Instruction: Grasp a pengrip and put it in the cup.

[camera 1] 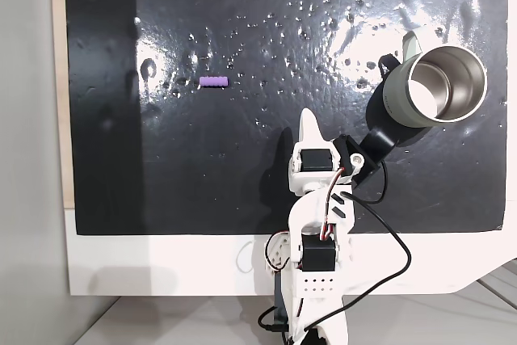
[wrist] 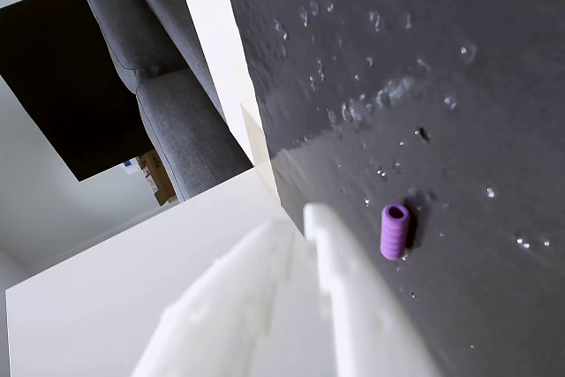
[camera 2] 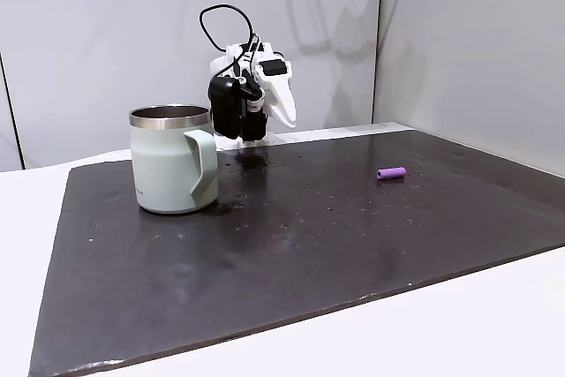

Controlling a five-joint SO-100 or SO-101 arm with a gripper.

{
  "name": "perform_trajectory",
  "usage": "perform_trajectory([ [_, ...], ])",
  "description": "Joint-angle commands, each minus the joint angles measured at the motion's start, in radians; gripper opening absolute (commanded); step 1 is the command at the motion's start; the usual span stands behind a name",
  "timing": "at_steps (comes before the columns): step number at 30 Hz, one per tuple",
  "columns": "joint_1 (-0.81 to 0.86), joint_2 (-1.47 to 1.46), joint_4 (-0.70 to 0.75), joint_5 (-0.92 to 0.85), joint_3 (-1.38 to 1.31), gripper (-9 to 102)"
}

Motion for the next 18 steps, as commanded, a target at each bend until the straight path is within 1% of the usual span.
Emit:
perform_trajectory([
  [1, -0.003, 0.012, 0.003, 0.005, 0.041, 0],
  [18, -0.005, 0.012, 0.011, -0.017, 0.014, 0],
])
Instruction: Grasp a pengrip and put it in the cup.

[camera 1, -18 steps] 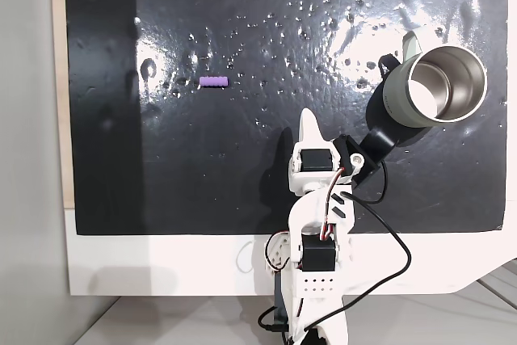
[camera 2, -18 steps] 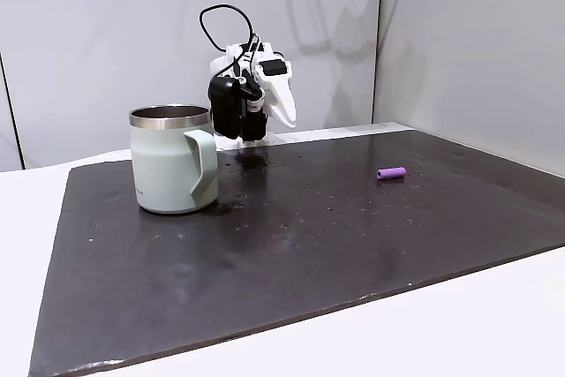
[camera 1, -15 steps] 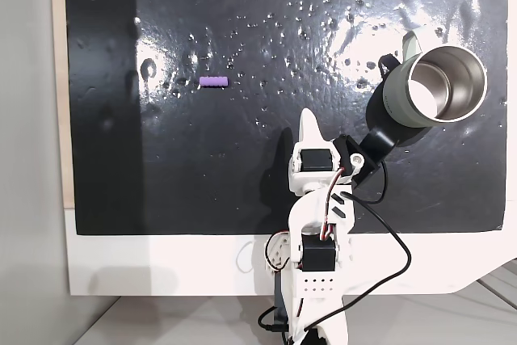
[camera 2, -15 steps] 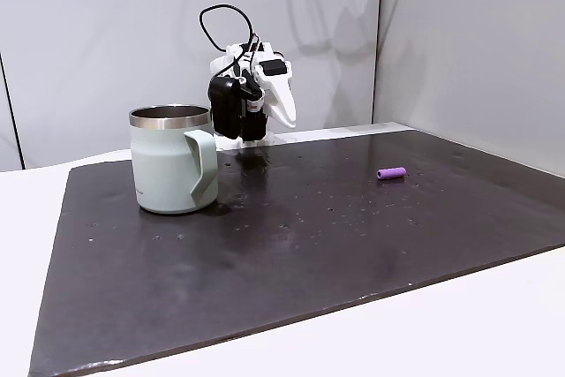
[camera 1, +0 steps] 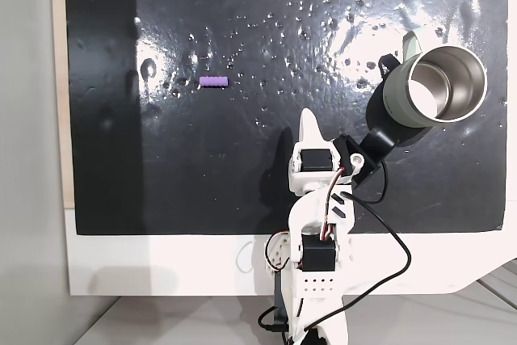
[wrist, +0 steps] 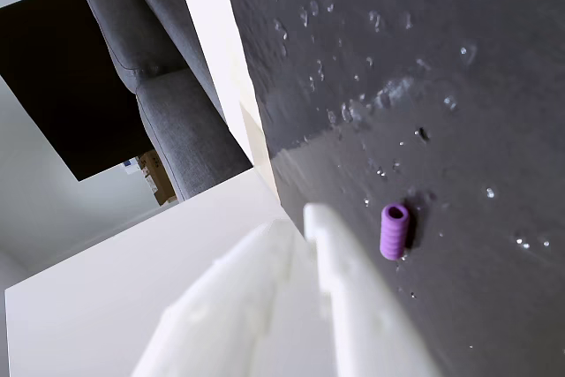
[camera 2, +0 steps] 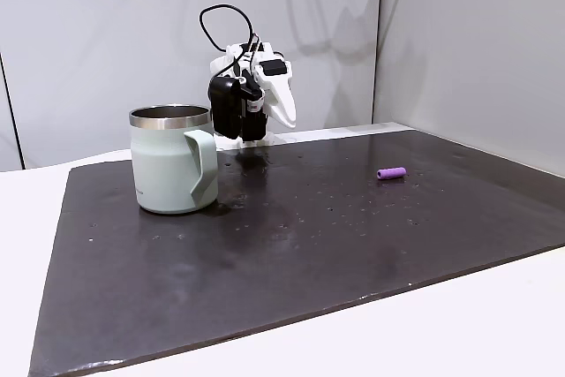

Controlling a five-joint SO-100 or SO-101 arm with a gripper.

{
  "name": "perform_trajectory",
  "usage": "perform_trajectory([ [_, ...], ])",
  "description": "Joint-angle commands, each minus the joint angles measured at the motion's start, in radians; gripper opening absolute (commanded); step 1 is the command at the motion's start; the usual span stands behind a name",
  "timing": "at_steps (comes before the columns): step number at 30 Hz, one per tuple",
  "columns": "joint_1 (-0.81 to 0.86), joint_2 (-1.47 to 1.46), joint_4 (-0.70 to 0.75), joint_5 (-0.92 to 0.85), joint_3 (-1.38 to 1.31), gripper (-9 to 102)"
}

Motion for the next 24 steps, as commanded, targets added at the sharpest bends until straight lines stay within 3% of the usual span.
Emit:
perform_trajectory([
  [1, -0.005, 0.012, 0.021, -0.02, -0.005, 0],
  [8, -0.087, -0.005, 0.149, -0.02, -0.207, 0],
  [18, -0.112, -0.449, 0.295, -0.02, -0.693, 1],
  [24, -0.115, -0.764, 0.468, 0.072, -1.026, 16],
])
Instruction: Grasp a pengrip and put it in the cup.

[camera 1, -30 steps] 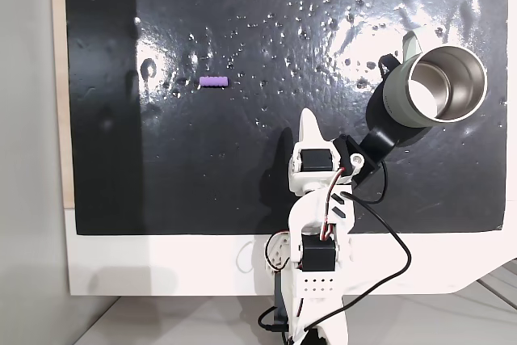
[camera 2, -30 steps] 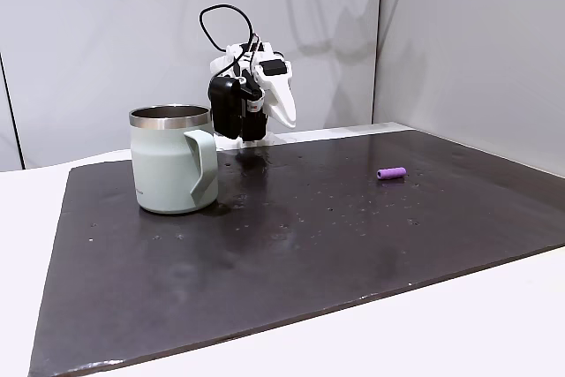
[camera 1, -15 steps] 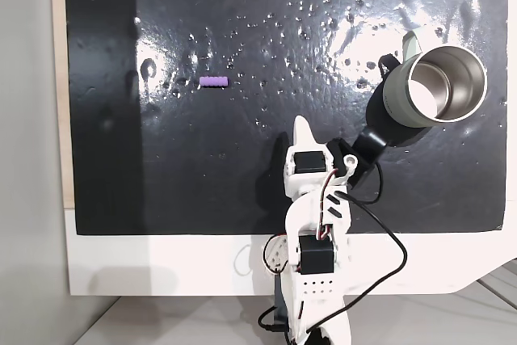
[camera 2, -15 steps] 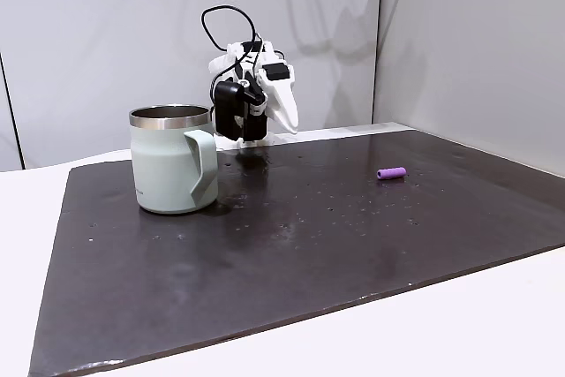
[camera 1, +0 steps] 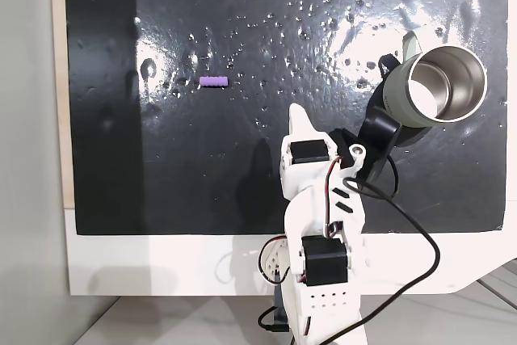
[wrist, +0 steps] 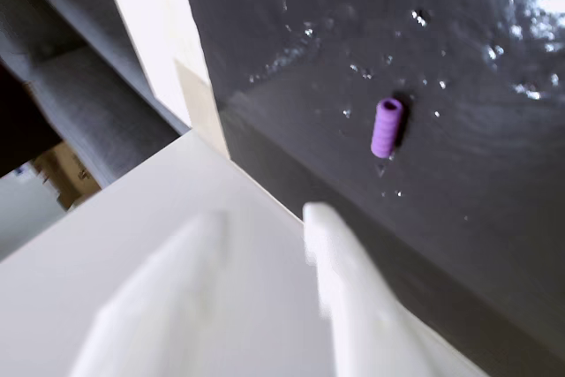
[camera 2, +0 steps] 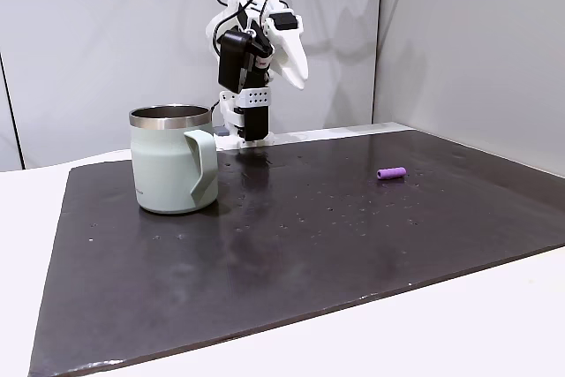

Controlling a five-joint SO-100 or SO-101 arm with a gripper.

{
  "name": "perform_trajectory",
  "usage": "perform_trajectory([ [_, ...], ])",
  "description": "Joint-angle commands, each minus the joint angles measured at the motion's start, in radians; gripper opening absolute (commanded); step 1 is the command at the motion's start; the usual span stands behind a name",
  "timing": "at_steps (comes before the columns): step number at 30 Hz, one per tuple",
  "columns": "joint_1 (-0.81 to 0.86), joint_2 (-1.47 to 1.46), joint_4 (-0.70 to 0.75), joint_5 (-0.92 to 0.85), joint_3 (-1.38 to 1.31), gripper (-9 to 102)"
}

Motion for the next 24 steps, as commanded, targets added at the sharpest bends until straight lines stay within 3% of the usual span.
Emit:
perform_trajectory([
  [1, -0.014, -0.161, 0.086, 0.067, -0.244, 17],
  [5, -0.074, -0.333, 0.181, 0.135, -0.433, 24],
  [16, -0.19, -0.91, 0.517, 0.344, -1.032, 27],
  [24, -0.245, -1.157, 0.563, 0.379, -1.197, 27],
])
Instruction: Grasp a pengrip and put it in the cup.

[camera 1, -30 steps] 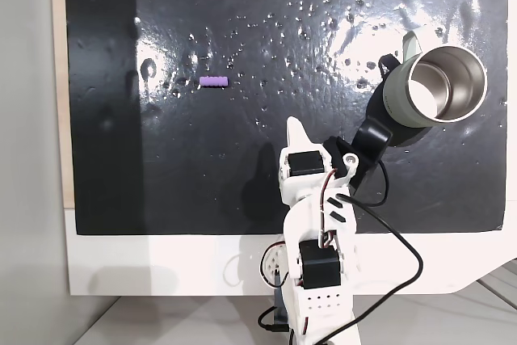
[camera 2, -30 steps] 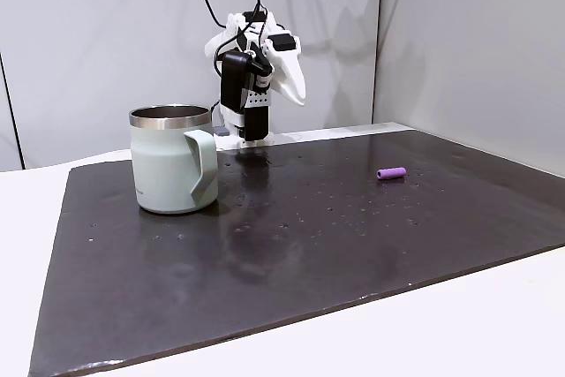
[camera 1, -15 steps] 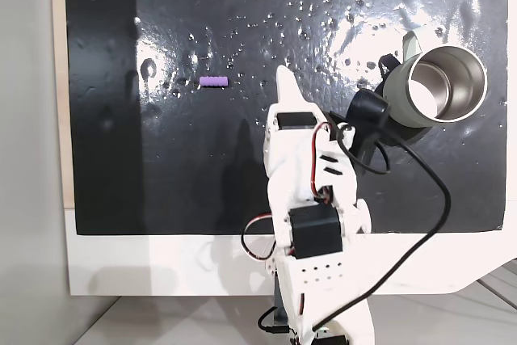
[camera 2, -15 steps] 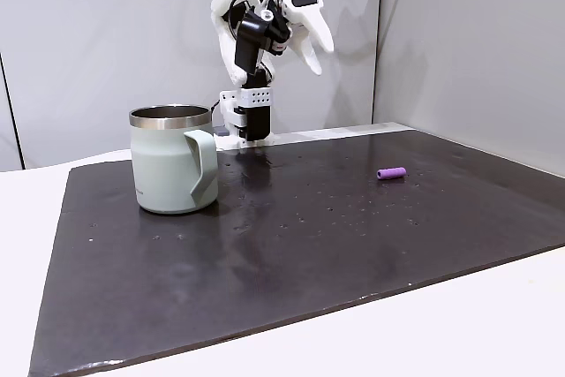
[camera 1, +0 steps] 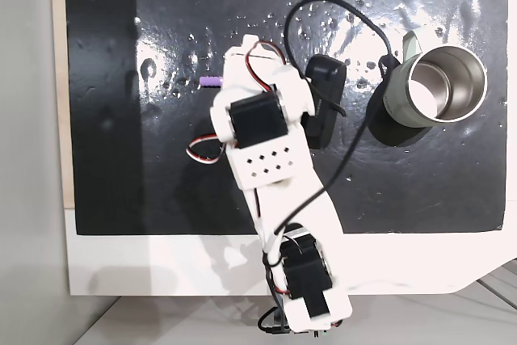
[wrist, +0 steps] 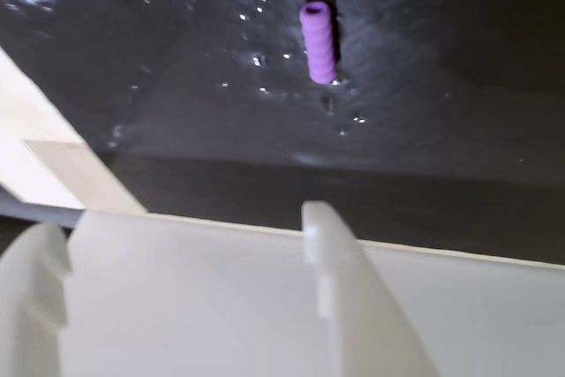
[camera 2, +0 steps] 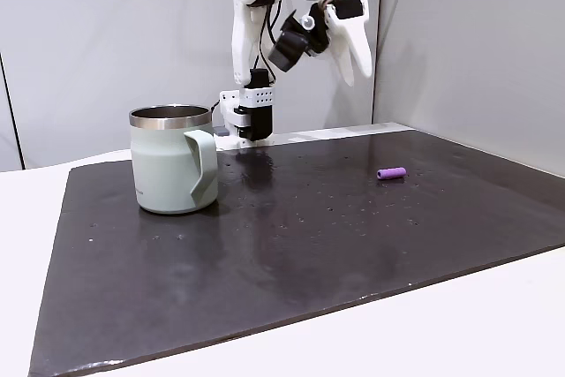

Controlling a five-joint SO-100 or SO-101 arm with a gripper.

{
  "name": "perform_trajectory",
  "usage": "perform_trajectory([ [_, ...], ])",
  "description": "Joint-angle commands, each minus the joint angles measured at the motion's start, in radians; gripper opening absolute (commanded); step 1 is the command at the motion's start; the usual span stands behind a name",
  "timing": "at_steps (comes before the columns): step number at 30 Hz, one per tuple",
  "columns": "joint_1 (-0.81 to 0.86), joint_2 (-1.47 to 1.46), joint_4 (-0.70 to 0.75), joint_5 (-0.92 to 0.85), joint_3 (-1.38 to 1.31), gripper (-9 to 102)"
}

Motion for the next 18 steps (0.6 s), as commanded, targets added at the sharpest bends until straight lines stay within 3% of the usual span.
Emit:
perform_trajectory([
  [1, -0.026, -0.083, 0.021, 0.017, -0.109, 27],
  [18, -0.152, -0.457, 0.055, 0.038, -0.305, 29],
])
